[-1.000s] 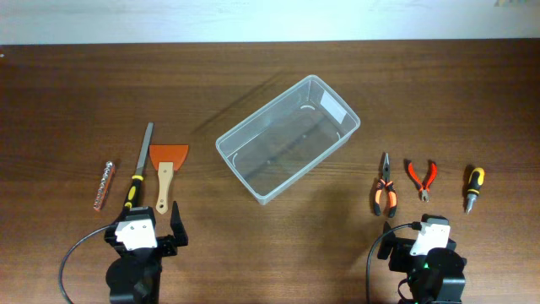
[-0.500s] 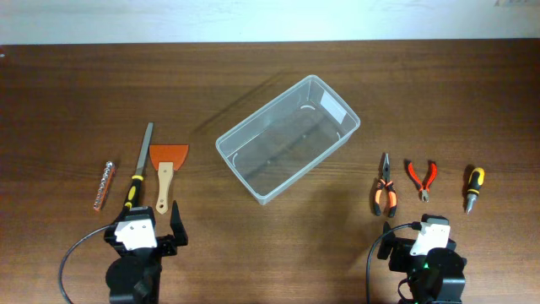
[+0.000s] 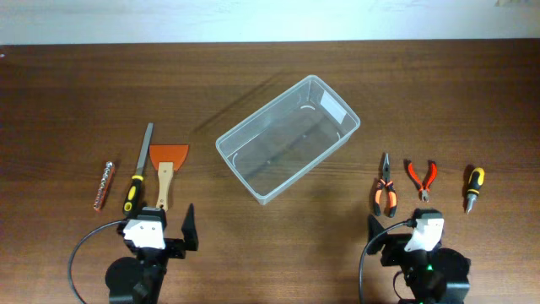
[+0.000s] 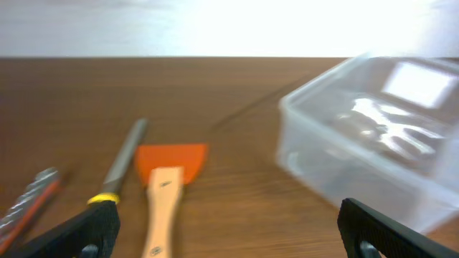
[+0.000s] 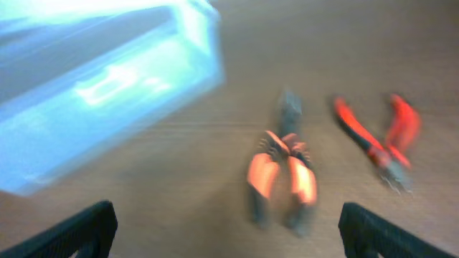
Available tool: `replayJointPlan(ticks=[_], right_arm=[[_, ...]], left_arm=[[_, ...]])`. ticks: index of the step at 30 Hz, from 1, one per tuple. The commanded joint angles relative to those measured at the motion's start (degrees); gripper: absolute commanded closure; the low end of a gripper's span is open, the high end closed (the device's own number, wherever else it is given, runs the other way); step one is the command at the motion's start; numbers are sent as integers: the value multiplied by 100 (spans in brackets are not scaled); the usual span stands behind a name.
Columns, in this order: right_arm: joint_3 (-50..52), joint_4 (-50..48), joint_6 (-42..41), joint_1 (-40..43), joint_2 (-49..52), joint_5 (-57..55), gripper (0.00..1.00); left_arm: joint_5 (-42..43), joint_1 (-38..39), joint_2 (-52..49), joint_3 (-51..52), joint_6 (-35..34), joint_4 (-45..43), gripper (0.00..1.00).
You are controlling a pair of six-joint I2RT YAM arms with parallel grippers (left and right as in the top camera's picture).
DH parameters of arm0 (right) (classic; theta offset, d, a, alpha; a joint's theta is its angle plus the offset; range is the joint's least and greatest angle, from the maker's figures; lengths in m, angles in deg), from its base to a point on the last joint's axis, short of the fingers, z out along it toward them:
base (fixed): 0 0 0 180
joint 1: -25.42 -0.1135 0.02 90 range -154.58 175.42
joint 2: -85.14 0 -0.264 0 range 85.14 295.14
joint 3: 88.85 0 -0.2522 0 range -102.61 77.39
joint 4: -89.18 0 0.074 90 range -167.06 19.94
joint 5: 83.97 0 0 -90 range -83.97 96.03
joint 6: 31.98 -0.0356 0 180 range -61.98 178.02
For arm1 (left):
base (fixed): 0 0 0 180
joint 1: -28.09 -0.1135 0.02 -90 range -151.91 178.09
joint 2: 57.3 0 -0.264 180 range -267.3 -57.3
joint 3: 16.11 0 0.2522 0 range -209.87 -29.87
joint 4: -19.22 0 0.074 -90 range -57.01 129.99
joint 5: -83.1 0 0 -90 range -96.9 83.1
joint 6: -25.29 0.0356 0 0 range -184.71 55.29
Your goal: Pack container
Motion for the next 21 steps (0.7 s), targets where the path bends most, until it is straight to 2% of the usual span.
replayJointPlan(ticks=[1, 3, 6, 10, 14, 17, 21], right_arm=[[-15, -640, -647, 42, -55, 1355, 1], [-107, -1001, -844, 42, -22, 1556, 1], [-457, -1040, -833, 39, 227, 1331, 1], [-1106, -957, -664, 37, 1115, 1176, 1], [-2319, -299, -619, 37, 2756, 1134, 1], [-3482, 476, -597, 37, 4111, 1029, 1], [-5381, 1779, -61, 37, 5884, 1036, 1]], left_arm=[[922, 24, 37, -310, -168, -2, 1], [927, 24, -101, -678, -363, 20, 1], [890, 24, -586, -1493, -400, 337, 1], [708, 24, -1773, -2649, -66, 1134, 1], [710, 24, -3388, -3814, 173, 1762, 1], [708, 24, -4590, -4817, 667, 2448, 1], [739, 26, -5945, -6168, 911, 3364, 1]])
